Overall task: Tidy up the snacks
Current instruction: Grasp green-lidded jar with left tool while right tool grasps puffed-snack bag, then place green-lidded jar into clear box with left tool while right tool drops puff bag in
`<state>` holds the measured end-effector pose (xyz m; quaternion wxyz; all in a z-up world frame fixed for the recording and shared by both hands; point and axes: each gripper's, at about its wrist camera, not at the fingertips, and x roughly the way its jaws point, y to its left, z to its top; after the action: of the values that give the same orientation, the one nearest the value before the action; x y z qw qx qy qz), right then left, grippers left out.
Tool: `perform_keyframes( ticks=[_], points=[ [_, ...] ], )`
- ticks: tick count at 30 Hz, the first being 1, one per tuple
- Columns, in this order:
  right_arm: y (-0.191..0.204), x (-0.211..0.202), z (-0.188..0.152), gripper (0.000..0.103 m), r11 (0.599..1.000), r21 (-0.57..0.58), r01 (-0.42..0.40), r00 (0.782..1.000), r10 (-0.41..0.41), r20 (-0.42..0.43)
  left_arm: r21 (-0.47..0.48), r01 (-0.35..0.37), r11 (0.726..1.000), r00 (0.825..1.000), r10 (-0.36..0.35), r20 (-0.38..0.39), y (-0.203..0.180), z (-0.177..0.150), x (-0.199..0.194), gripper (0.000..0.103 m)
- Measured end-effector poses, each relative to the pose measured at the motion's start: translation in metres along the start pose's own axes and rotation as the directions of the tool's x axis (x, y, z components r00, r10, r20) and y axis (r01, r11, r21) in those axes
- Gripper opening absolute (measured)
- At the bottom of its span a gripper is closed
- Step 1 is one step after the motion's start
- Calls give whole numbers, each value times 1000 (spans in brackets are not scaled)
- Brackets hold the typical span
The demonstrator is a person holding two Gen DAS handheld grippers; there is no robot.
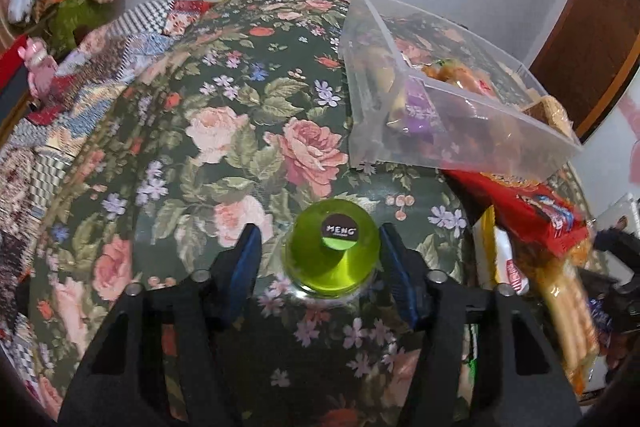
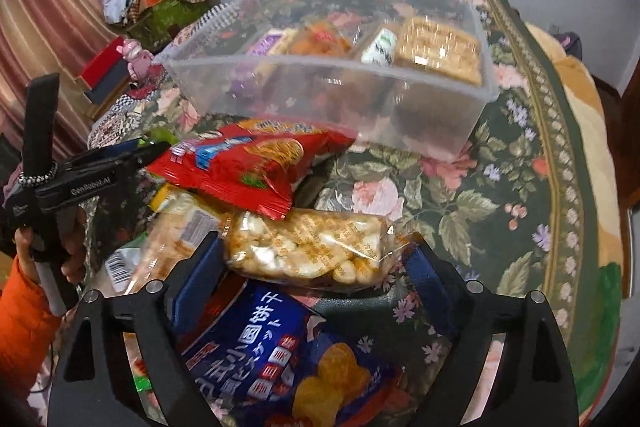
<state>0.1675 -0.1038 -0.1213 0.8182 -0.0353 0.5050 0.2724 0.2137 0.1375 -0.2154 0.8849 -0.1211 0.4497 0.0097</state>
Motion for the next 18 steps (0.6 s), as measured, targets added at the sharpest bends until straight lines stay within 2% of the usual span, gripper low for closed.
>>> perform_keyframes(
  ticks=[5, 7, 10, 18],
  points=[
    [-5, 5, 1, 86, 1000, 29, -1, 1000, 1, 13, 18, -10, 1000, 1000, 10, 13, -3, 1, 4, 50],
    [-5, 5, 1, 77, 999, 31, -9, 1000, 9, 18, 21, -15, 1000, 1000, 14, 18, -4, 1, 4, 49],
    [-5, 3, 0, 76, 1000, 30, -2, 999, 1, 32, 34, -18, 999, 1000, 17, 23, -7, 0, 0, 46],
    [-16, -13, -4, 75, 999, 50, 18, 998, -21, 67, 56, -11, 998, 999, 9, 39, -16, -7, -24, 46]
  ],
)
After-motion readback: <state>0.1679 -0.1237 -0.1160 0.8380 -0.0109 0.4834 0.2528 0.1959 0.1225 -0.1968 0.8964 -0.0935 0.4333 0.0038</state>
